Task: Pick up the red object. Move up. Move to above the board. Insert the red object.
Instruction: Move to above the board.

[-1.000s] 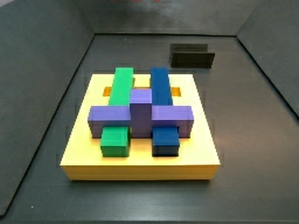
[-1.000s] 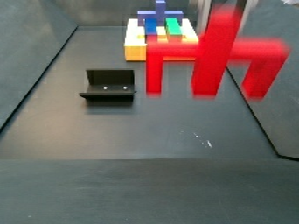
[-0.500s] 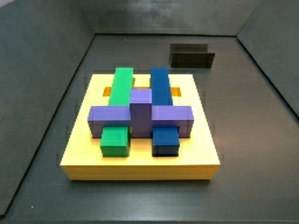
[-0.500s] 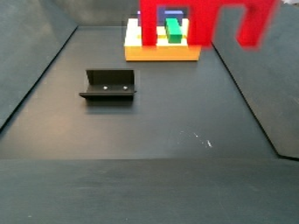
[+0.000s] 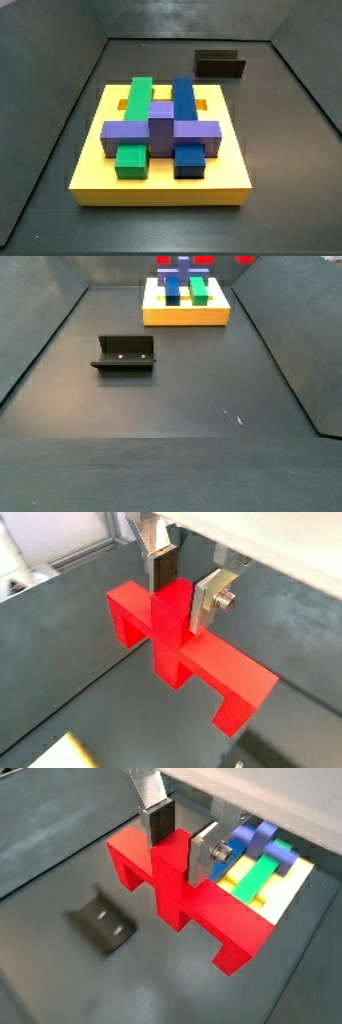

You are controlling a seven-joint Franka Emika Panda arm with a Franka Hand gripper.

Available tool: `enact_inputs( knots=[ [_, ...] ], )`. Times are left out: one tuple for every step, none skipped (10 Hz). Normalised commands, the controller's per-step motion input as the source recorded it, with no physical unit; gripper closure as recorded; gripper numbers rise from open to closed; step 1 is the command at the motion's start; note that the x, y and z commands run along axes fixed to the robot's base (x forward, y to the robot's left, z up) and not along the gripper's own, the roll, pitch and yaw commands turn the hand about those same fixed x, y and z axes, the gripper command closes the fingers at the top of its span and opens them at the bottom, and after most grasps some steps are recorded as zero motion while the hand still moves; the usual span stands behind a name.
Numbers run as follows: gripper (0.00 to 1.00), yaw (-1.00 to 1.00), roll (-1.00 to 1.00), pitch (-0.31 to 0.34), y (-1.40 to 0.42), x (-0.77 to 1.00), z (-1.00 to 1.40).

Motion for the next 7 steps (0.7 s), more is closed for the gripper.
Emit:
enact_inputs(
  knots=[
    [1.00,0.01,0.00,0.030,-1.40,0.09,0.15],
    [1.00,0.01,0.00,0.043,-1.40,0.09,0.15],
    [1.00,0.01,-0.01,0.071,-1.40,0.10,0.16],
    [1.00,0.01,0.00,0.091,-1.40,0.12,0.16],
    [1.00,0.01,0.00,0.129,-1.40,0.16,0.17],
    [1.00,0.01,0.00,0.153,-1.40,0.20,0.18],
    [1.00,0.00,0.02,0.169,-0.69,0.13,0.10]
  ],
)
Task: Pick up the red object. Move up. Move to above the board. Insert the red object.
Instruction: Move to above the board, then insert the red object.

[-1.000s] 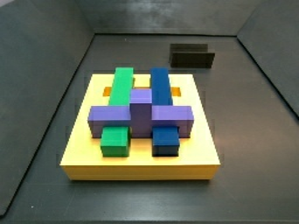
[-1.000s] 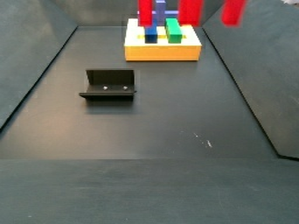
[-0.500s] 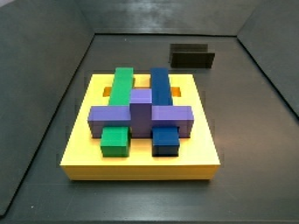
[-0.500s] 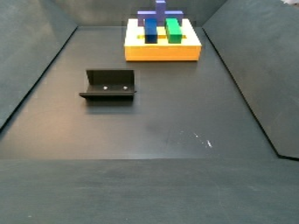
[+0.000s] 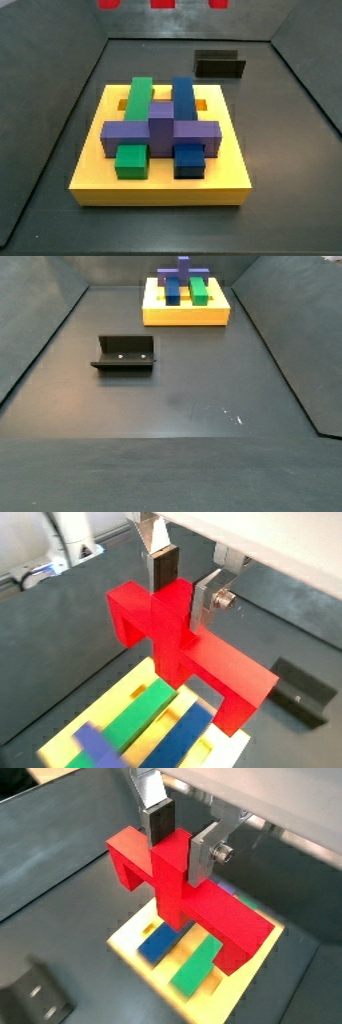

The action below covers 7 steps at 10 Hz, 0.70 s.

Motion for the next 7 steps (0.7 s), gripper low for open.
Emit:
enact_inputs(
  knots=[
    [1.00,0.01,0.02,0.167,-0.44,0.12,0.07],
    [1.00,0.01,0.02,0.117,-0.20,0.08,0.04],
    [1.00,0.01,0.02,0.097,-0.17,0.05,0.04],
    [1.00,0.00,0.03,-0.104,0.00,0.00,-0.37],
    [1.00,0.00,0.31,-0.119,-0.08,-0.01,-0.69],
    [1.00,0.00,0.34,-0.067,0.00,0.00,-0.67],
    [1.00,0.00,0.30,-0.090,0.11,0.00,-0.70]
  ],
)
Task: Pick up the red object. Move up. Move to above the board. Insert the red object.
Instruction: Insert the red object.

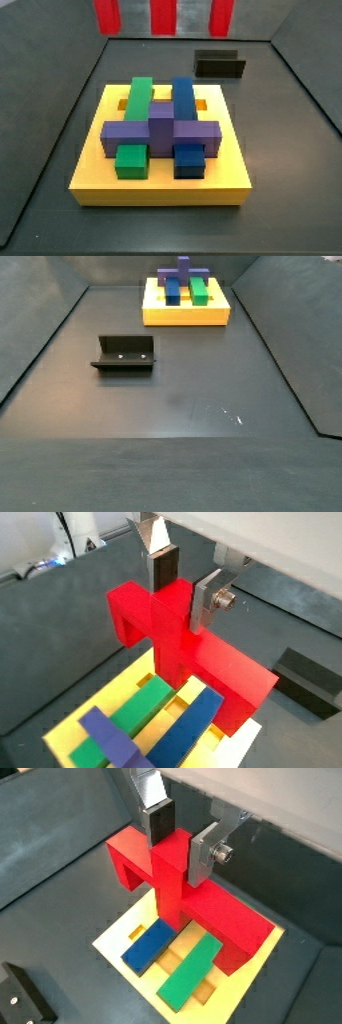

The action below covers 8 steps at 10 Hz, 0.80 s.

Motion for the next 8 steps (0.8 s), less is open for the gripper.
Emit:
enact_inputs(
  knots=[
    [1.00,0.00,0.33,-0.043,0.22,0.00,-0.69],
    [1.00,0.00,0.31,-0.023,0.21,0.03,-0.73],
    [1.00,0.00,0.19,-0.043,0.11,0.08,-0.91],
    [1.00,0.00,0.06,-0.146,0.00,0.11,-0.79],
    [1.00,0.10,0.06,-0.143,-0.02,0.13,-0.63],
    [1.00,0.07,0.15,-0.100,-0.07,0.01,-0.53],
    [1.00,0.00,0.01,-0.086,0.00,0.00,-0.41],
    [1.00,0.00,0.00,-0.076,0.00,0.00,-0.34]
  ],
)
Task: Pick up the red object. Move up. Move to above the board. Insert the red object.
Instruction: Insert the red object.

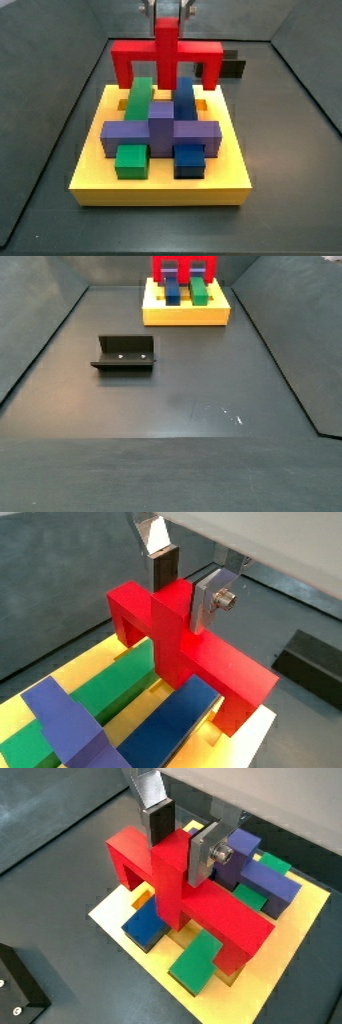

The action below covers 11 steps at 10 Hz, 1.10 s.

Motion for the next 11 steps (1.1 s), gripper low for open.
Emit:
enact_inputs(
  knots=[
    [1.00,0.00,0.00,-0.073,0.00,0.00,-0.24],
    [1.00,0.00,0.00,-0.071,0.00,0.00,-0.19],
    [1.00,0.00,0.00,-0.041,0.00,0.00,-0.16],
    [1.00,0.00,0.00,-0.017,0.00,-0.14,-0.05],
    [1.00,0.00,0.00,-0.079,0.00,-0.23,0.00],
    [1.00,0.00,0.00,-0.060,0.00,-0.11,-0.03],
    [1.00,0.00,0.00,-0.059,0.00,-0.01,-0.07],
    [1.00,0.00,0.00,-0.063,-0.02,0.00,-0.09],
    [1.00,0.00,0.00,-0.041,-0.02,0.03,-0.15],
    [1.00,0.00,0.00,-0.027,-0.02,0.04,-0.14],
    [1.00,0.00,0.00,-0.019,-0.02,0.02,-0.13]
  ],
)
